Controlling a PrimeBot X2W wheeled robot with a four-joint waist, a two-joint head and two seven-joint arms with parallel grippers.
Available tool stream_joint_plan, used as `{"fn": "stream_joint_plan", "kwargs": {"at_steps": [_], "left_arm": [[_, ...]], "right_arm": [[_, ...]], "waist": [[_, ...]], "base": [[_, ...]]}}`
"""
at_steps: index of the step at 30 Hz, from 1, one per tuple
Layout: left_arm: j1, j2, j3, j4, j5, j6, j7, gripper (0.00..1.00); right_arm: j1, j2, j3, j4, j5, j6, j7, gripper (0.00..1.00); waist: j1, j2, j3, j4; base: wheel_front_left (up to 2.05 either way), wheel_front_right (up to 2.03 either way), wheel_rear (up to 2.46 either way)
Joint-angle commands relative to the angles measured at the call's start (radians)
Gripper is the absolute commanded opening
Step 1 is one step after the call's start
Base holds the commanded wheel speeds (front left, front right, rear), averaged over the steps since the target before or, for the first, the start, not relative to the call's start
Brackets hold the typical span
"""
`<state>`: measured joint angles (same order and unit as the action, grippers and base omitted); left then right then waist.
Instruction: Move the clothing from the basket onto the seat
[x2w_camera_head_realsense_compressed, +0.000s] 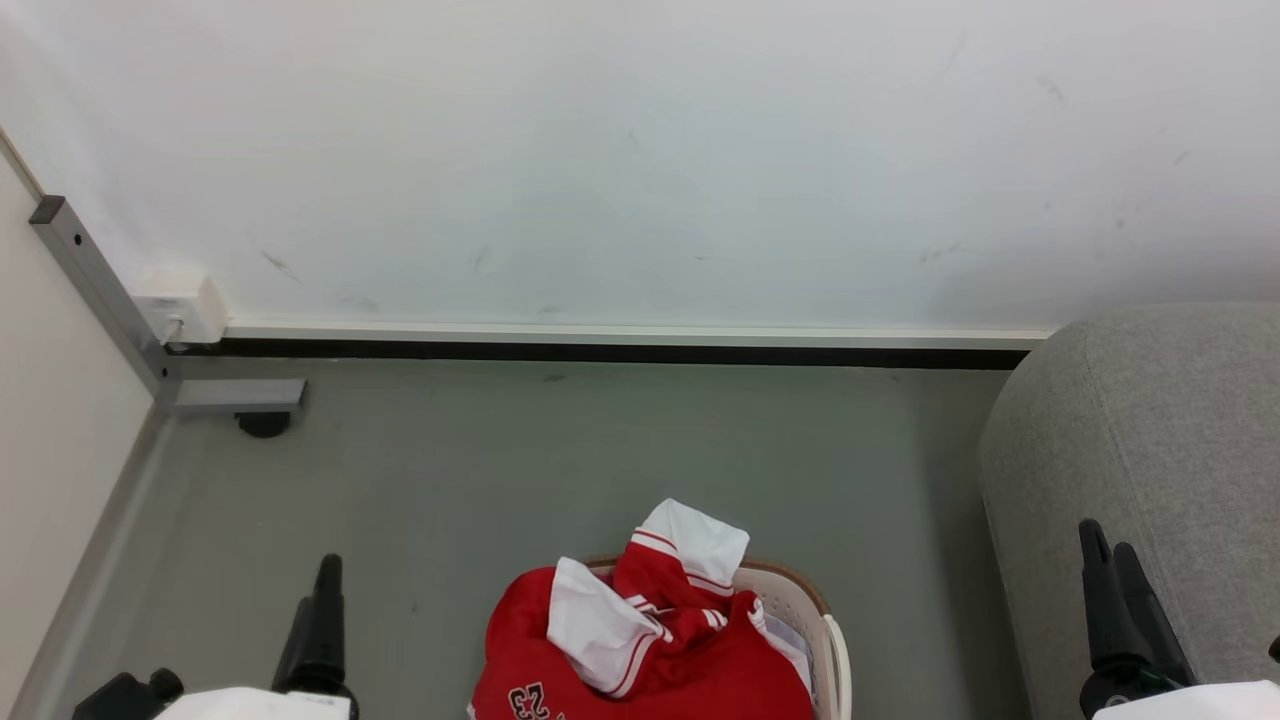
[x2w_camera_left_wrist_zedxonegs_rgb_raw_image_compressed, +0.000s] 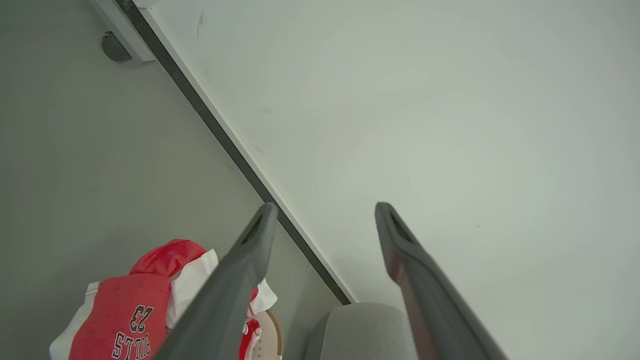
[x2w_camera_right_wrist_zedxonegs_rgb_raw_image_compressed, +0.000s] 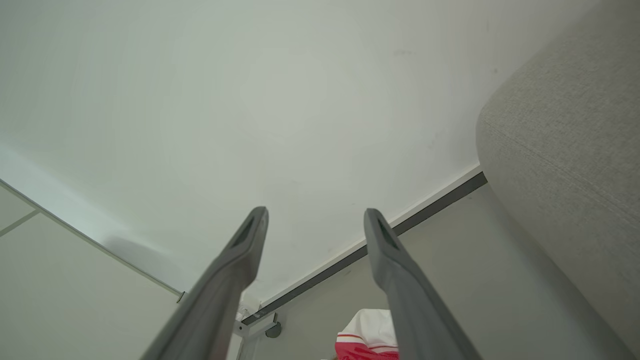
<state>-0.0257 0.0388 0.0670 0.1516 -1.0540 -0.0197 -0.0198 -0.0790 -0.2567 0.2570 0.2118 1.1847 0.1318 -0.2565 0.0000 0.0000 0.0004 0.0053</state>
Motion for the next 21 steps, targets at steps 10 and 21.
{"fn": "stream_joint_plan", "kwargs": {"at_steps": [10,21], "left_arm": [[0.012,0.021,-0.004,-0.016,0.185,0.0,-0.041,1.0],[0.031,0.035,-0.008,-0.02,0.34,0.001,-0.077,1.0]], "right_arm": [[-0.008,0.024,-0.055,0.006,-0.247,-0.001,-0.003,1.0],[0.003,0.056,-0.098,0.017,-0.46,-0.001,-0.004,1.0]], "waist": [[0.0,0.0,-0.001,-0.001],[0.0,0.0,-0.002,-0.003]], "base": [[0.0,0.0,0.0],[0.0,0.0,0.0]]}}
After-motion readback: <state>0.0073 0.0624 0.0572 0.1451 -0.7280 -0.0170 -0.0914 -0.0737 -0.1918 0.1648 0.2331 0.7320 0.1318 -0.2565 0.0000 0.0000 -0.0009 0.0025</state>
